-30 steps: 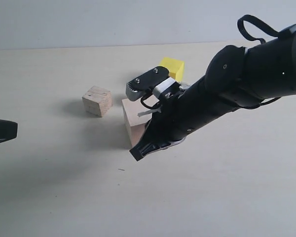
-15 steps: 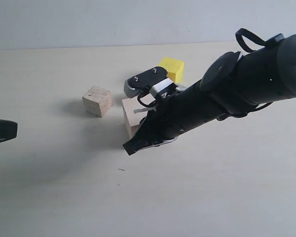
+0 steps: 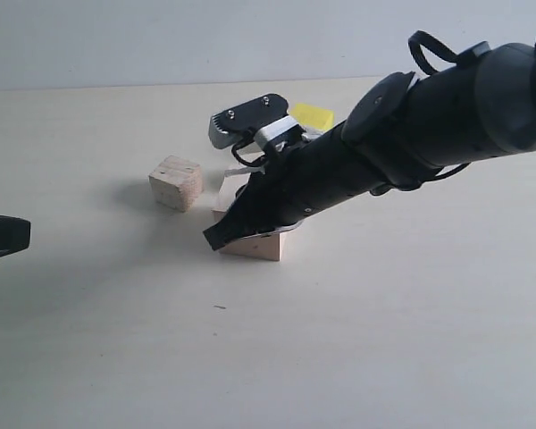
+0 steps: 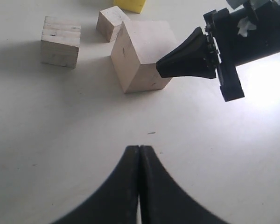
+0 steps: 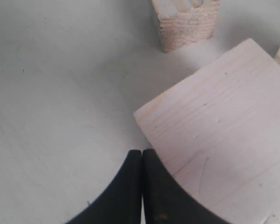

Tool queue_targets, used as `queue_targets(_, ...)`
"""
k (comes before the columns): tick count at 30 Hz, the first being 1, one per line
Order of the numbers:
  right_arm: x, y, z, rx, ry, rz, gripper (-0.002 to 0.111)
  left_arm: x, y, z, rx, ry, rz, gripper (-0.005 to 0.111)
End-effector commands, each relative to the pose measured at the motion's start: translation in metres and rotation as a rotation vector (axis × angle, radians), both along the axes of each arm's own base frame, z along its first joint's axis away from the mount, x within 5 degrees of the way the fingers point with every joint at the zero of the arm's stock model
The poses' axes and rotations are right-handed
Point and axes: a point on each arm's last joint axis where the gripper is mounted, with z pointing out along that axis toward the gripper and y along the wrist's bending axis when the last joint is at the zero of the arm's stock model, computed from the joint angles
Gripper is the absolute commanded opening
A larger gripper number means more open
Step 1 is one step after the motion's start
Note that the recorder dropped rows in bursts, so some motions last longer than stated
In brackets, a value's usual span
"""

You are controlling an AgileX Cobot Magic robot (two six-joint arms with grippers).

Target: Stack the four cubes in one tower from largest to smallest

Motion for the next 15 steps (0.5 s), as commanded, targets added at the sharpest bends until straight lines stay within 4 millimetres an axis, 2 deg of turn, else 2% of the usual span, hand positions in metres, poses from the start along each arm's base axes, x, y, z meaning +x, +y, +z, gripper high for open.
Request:
queue_targets(1, -0.002, 0.002, 0.000, 0.003, 0.017, 0.034, 0.000, 0.001, -0.001, 0.002, -0.001, -0.008, -0.001, 0.000)
queue_targets(9, -0.003, -0.006, -0.005, -0.107, 0.032, 0.024, 0.000, 0.001, -0.001, 0.002, -0.001, -0.008, -0.001, 0.000)
queue_targets(15, -0.002, -0.008, -0.006, -0.126, 0.044, -0.002, 0.000, 0.001, -0.001, 0.002, -0.001, -0.008, -0.001, 0.000)
